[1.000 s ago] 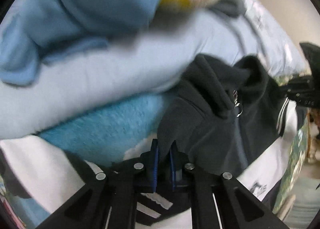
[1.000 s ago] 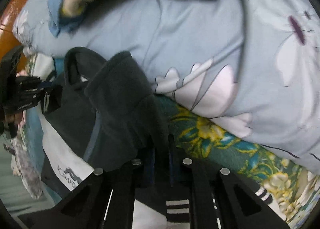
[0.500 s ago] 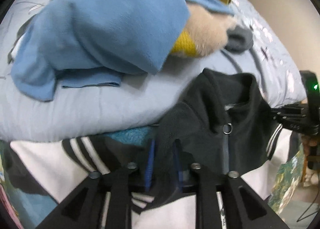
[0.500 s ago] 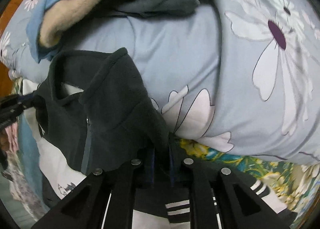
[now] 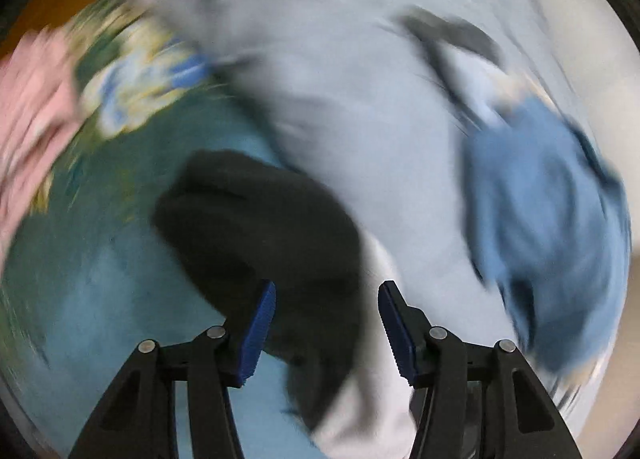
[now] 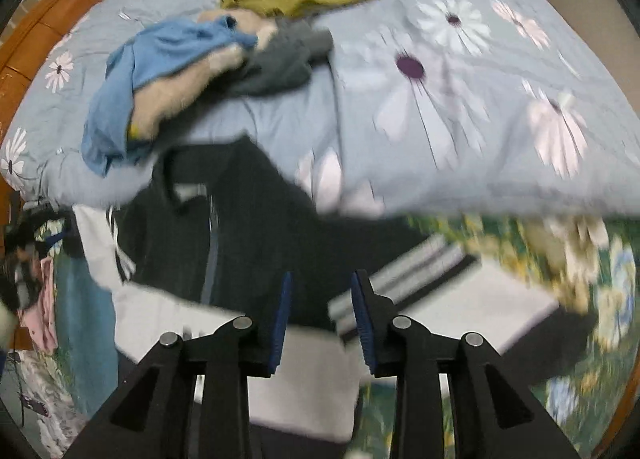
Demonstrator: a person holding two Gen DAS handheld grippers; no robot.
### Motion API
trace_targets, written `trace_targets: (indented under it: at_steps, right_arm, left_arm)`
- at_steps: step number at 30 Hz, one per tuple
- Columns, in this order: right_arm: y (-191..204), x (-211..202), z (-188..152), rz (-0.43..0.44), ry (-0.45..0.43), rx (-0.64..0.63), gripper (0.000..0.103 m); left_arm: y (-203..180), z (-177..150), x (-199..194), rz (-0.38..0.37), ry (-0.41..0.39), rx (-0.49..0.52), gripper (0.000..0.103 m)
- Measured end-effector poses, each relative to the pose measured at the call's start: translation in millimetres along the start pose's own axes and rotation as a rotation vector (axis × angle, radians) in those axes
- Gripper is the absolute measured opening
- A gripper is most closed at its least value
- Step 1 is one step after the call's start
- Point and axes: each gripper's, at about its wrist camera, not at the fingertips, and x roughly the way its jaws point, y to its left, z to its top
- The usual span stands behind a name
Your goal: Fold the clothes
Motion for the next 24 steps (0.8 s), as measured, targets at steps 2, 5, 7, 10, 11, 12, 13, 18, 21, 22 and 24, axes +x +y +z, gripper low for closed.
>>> trace_targets:
  at_steps: [2,5,7,10,11,12,13,18,21,22,24]
  right_arm:
    - [-0.2,-3.7,-21.3,-0.015,0.023,0.016,0.032]
    - [-0.9,-7.9,-48.0,-0.035,0.059,0.048,0.033]
    - [-1.3,-9.9,-61.3,-0.044,0.086,0.078,0.033]
    - [5.5,-10.1,-70.5,-0.057,0.101,0.102,0.033]
    - [9.4,-10.8,-71.6,-0.057,0.101,0.103,0.033]
    - [14.9,-12.5,-72.2,-0.057,0.099,0.099,0.033]
    - [20.4,-14.2,-72.7,-0.057,0.097,0.095,0.033]
    - [52.0,-18.9,-73.6,-0.059,0.098,0.041,0.033]
    - [68.5,-18.3,-75.5,-0.055,0.105,0.01,0.033]
    - [74.0,-18.1,-76.1,-0.053,0.108,-0.001,0.033]
    - [82.3,-19.9,-77.7,-0.045,0.108,-0.009,0.033]
  left_arm:
    - [22.3,4.2,-1.2,-0.008,-0.04,-0.129,0.058]
    - [53.4,1.5,6.1,-0.03,-0.051,-0.248,0.062]
    - [70.6,1.4,16.3,-0.051,-0.031,-0.254,0.062]
    - [88.0,-0.8,33.4,-0.138,0.005,-0.264,0.062]
    - [89.5,-1.8,39.2,-0.174,0.018,-0.269,0.062]
    - [88.3,-2.7,46.3,-0.192,0.036,-0.263,0.061]
    - [85.9,-3.4,52.3,-0.197,0.049,-0.254,0.06]
    - [78.7,-6.3,61.2,-0.218,0.019,-0.254,0.031]
    - [73.7,-1.8,57.1,-0.256,0.015,-0.22,0.01]
    - [73.1,2.0,50.0,-0.258,-0.007,-0.2,0.01]
    - [77.1,12.7,31.9,-0.251,-0.065,-0.165,0.01]
